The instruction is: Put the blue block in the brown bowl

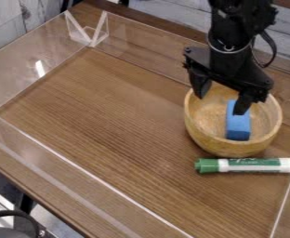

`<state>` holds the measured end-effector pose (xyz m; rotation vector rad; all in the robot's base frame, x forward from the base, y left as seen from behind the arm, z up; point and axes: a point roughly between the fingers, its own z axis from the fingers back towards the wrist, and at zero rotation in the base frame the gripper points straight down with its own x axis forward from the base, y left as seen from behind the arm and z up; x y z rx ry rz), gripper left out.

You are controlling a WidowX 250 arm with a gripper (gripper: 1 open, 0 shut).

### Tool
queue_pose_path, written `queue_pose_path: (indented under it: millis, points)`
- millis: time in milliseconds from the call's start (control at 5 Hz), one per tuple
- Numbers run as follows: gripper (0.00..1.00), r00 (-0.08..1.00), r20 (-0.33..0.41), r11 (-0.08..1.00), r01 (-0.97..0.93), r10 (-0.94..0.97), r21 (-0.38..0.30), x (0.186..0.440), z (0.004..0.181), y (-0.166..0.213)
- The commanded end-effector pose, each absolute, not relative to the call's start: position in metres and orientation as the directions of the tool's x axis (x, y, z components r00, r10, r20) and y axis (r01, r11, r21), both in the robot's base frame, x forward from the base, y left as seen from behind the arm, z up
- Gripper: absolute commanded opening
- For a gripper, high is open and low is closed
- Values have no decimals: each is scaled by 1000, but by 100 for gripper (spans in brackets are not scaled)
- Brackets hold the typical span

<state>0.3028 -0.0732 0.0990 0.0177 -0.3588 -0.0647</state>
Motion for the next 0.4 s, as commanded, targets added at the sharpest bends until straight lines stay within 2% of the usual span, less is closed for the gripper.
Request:
queue_pose_path:
  millis: [0,200]
  points:
    - [100,923,379,998,62,-64,16,307,105,-77]
    - [100,927,372,998,55,-54,8,308,102,-78]
